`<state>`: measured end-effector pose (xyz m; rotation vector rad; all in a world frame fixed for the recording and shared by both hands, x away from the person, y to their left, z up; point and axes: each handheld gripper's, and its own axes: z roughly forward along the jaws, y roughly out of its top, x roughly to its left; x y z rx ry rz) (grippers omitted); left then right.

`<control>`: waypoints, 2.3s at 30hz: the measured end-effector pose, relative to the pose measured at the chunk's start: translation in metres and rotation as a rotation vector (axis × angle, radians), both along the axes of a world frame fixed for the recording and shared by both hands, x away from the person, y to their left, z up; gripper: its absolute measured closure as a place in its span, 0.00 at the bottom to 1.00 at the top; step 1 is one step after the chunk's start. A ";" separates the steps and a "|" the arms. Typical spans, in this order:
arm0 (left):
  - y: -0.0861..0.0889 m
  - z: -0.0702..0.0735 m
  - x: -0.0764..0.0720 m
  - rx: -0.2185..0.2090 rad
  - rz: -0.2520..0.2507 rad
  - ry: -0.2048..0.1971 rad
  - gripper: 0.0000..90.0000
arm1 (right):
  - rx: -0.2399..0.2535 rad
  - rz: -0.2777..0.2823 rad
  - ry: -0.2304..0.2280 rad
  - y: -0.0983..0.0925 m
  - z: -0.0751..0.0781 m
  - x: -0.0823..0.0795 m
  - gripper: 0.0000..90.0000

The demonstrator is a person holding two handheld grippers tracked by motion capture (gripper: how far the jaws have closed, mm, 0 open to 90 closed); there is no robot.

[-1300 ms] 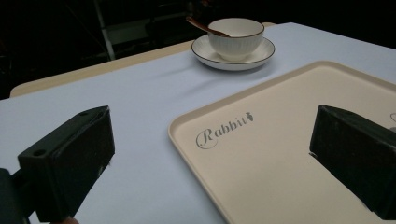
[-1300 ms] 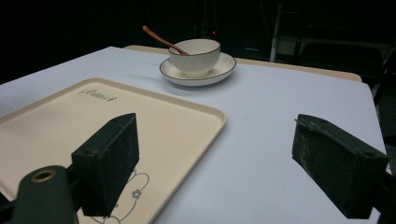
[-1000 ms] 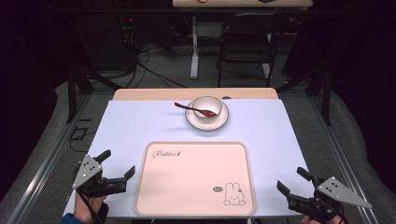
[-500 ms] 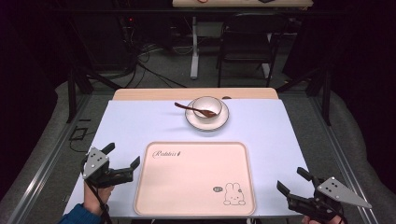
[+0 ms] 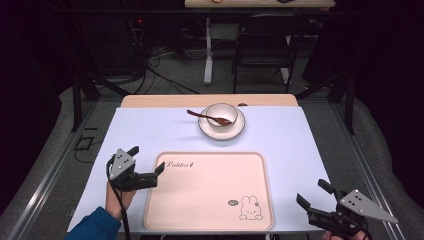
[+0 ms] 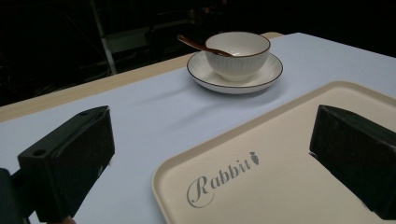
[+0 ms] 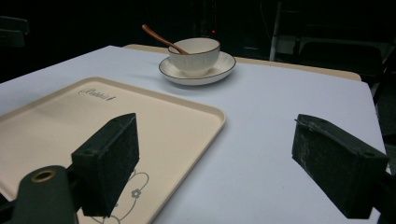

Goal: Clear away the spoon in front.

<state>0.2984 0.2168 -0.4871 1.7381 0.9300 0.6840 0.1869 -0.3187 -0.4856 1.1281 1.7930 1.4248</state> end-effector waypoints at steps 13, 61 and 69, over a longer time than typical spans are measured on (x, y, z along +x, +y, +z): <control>-0.023 -0.003 0.025 0.041 -0.040 0.002 0.00 | -0.002 0.002 -0.003 0.000 0.000 0.000 0.16; -0.085 -0.009 0.148 -0.036 0.111 0.116 0.00 | -0.002 0.002 -0.005 -0.001 0.000 0.000 0.16; -0.095 -0.010 0.159 -0.041 0.125 0.117 0.00 | -0.002 0.001 -0.005 -0.001 0.000 0.000 0.16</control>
